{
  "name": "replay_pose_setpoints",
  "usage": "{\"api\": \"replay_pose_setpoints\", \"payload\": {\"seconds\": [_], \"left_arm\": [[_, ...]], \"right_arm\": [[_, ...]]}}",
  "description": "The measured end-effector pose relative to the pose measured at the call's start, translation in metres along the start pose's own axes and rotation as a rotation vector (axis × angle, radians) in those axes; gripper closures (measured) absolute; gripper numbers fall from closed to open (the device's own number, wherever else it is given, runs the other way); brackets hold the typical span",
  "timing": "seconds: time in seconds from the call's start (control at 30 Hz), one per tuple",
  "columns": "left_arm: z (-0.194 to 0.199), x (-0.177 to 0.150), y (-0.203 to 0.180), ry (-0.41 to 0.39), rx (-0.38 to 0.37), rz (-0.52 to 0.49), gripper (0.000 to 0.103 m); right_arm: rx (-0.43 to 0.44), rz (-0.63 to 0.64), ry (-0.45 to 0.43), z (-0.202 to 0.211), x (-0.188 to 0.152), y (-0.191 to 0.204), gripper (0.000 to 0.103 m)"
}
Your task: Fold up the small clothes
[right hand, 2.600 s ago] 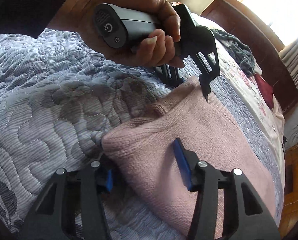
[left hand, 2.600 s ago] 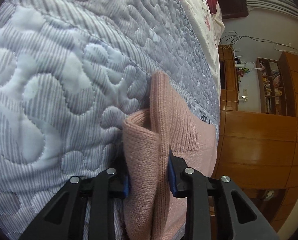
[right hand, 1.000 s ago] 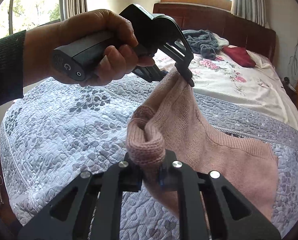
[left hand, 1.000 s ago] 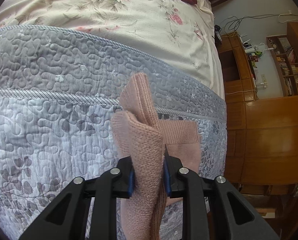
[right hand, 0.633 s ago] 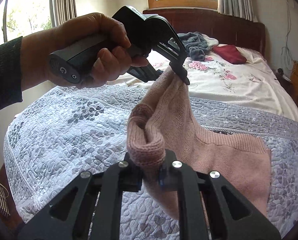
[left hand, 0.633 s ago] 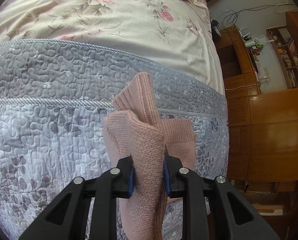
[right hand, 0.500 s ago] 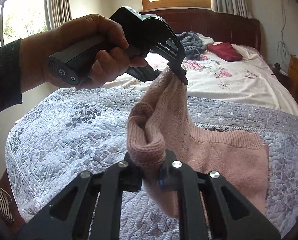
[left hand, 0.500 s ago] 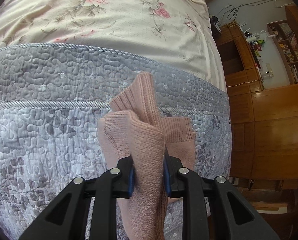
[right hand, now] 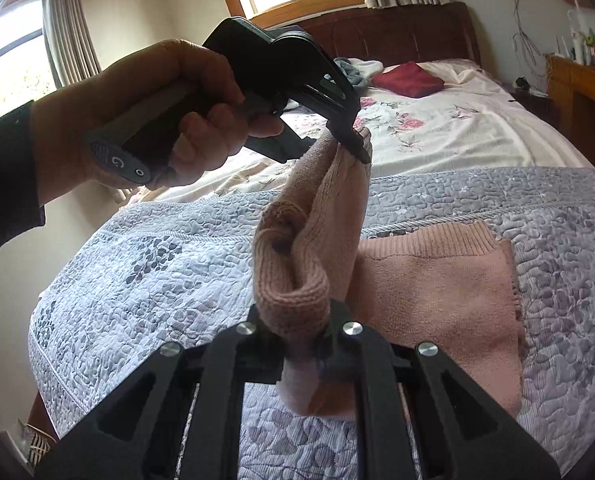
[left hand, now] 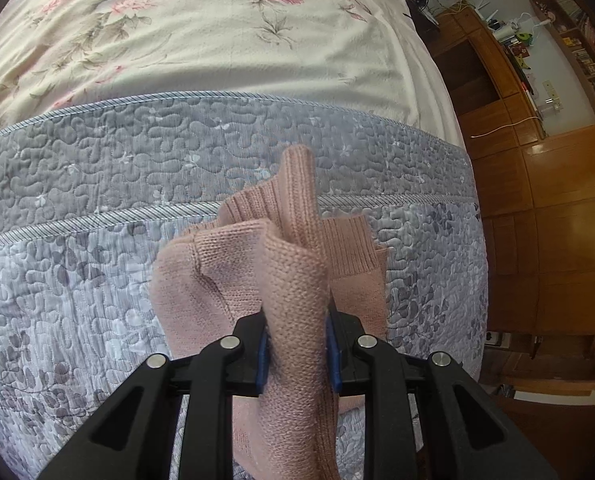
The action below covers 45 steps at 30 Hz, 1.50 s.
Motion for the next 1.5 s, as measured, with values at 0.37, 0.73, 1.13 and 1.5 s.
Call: {"api": "replay_pose_setpoints", "payload": {"seconds": [0.37,0.73,1.13,1.5], "left_arm": [[-0.052,0.004,-0.055,0.063,0.073,-0.084,0.081],[-0.112,0.000,-0.091,0.106,0.218,-0.150,0.081],[-0.136,-0.011,-0.129,0.033,0.376,-0.189,0.081],[-0.161,-0.018,-0.129,-0.142,0.110,-0.128,0.038]], "right_arm": [[0.031,-0.154,-0.057,0.018,-0.013,-0.058,0.093],[0.053,-0.304,-0.064,0.025,-0.035,-0.114,0.093],[0.059,-0.428,-0.014,0.034,-0.058,-0.154,0.093],[0.194,-0.702,0.113,0.027,-0.086,-0.208,0.040]]}}
Point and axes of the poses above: each gripper's, at about its wrist camera, not at the fingertips, and z roughly against the way its jaws point, y to its left, x to its top, the point moved 6 cm from there along -z, roughly the way its jaws point, and after that the axes turned 10 degrees about -z, right-handed, at the moved point
